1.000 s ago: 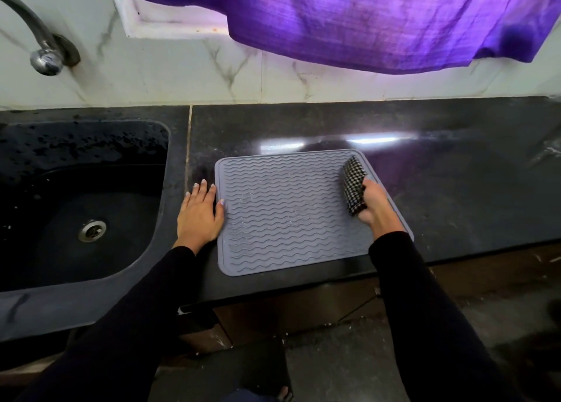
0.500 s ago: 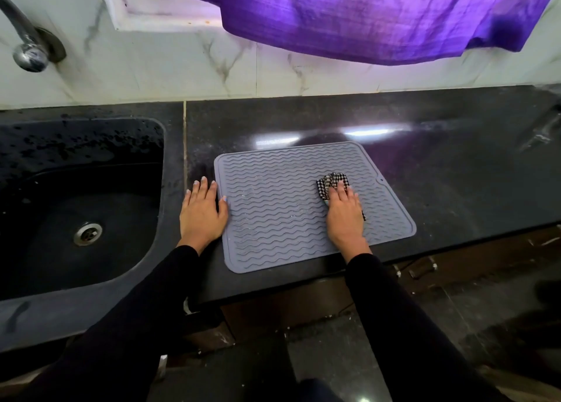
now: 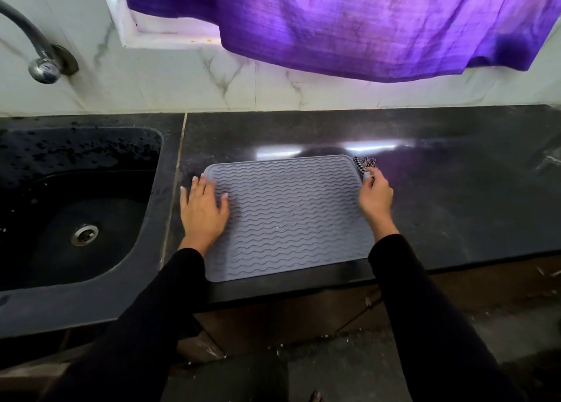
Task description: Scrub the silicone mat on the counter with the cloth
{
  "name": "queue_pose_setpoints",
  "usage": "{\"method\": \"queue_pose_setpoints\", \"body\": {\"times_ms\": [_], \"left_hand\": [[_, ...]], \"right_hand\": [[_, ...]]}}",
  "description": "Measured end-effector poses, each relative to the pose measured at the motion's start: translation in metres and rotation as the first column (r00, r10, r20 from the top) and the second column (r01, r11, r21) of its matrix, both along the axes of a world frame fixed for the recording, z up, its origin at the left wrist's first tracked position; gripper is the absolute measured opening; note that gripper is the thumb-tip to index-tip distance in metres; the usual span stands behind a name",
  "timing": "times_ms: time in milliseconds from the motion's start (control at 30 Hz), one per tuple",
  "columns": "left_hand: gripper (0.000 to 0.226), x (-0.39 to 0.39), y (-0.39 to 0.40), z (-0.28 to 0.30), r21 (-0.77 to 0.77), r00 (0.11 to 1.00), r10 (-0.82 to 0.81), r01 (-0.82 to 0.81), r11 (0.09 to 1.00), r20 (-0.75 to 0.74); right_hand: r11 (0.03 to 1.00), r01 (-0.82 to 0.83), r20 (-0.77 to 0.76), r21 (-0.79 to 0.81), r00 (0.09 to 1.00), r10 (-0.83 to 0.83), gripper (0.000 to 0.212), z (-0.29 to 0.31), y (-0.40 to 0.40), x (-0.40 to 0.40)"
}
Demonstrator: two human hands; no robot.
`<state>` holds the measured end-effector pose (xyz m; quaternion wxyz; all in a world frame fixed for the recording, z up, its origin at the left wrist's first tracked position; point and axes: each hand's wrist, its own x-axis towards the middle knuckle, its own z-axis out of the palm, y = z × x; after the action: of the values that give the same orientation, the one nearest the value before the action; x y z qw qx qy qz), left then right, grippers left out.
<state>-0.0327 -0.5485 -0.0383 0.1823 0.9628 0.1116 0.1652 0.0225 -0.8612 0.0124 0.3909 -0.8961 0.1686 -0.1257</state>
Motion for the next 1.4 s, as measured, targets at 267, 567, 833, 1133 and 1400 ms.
{"method": "queue_pose_setpoints", "body": {"times_ms": [267, 567, 833, 1133, 1400], "left_hand": [[0.058, 0.008, -0.027, -0.022, -0.008, 0.969, 0.114, -0.119, 0.993, -0.221], [0.059, 0.011, -0.020, -0.025, 0.015, 0.973, 0.092, -0.090, 0.996, -0.211], [0.027, 0.021, -0.082, -0.003, -0.185, 0.960, -0.128, 0.177, 0.967, 0.248], [0.019, 0.061, -0.165, -0.004, -0.544, 0.947, -0.312, 0.302, 0.783, 0.076], [0.021, 0.070, -0.172, -0.012, -0.599, 0.975, -0.205, 0.213, 0.772, 0.082]], "right_hand": [[0.923, -0.214, -0.049, -0.321, 0.977, 0.209, 0.039, -0.053, -0.009, -0.015], [0.895, -0.199, -0.070, -0.399, 0.980, 0.186, 0.046, -0.057, -0.002, -0.029], [1.000, 0.017, 0.132, -0.008, 0.991, -0.016, 0.037, -0.020, -0.001, -0.005], [0.857, -0.369, 0.003, -0.360, 0.918, 0.397, 0.041, -0.067, 0.003, 0.013], [0.867, -0.353, 0.016, -0.351, 0.924, 0.383, 0.043, -0.069, 0.002, 0.013]]}}
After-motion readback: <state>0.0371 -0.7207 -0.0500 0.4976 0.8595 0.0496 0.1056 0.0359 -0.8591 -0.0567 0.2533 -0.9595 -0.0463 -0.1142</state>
